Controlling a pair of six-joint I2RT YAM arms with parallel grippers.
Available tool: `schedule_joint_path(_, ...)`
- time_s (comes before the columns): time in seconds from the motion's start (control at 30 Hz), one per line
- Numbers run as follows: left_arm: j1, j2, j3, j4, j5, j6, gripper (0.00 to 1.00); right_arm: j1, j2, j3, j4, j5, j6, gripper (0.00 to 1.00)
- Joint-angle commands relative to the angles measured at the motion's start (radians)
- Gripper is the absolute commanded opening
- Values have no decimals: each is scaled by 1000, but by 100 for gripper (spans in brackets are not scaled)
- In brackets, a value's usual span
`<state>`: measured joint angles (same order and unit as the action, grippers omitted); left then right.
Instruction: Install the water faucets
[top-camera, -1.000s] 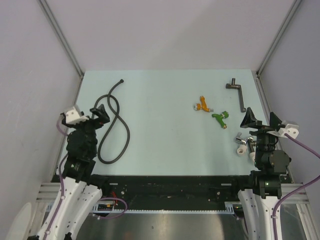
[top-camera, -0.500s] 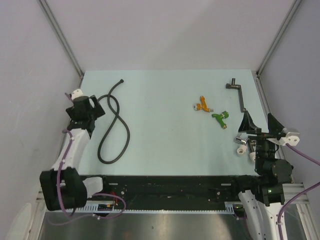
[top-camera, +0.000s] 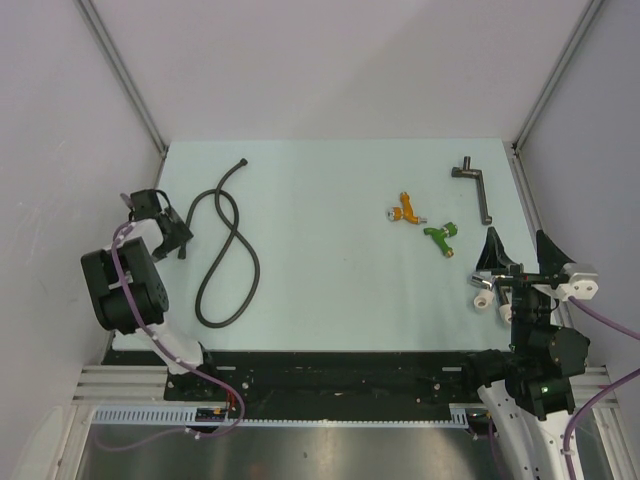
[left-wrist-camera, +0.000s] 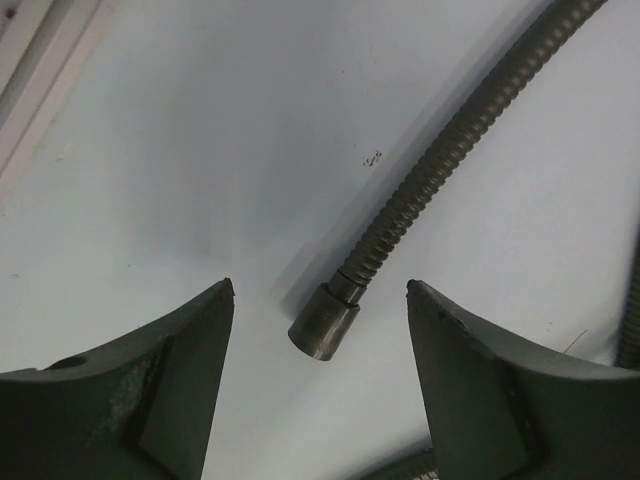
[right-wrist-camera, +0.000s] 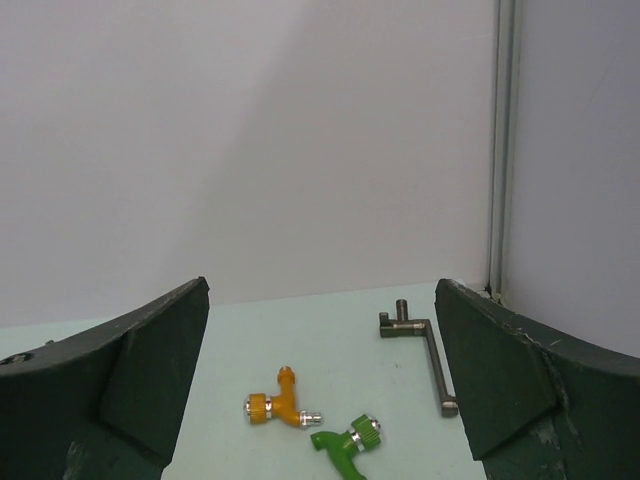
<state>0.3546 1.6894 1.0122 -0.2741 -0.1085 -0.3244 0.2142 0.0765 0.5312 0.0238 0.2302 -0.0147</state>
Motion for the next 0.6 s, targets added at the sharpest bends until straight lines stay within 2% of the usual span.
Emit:
schedule_joint_path(0.0, 4, 41, 74, -51, 61, 57, 73, 5, -12, 1, 5, 17, -19, 100)
schedule_joint_path(0.23, 3, 142, 126, -103, 101, 110, 60, -1, -7, 1, 5, 17, -22, 100)
schedule_joint_path(0.5, -25, 161, 152, -154, 136, 128, 47, -7, -7, -3, 8, 18, -24, 100)
schedule_joint_path(0.57, -46, 162, 161, -171, 139, 133, 40, -7, -9, -4, 8, 17, -22, 100)
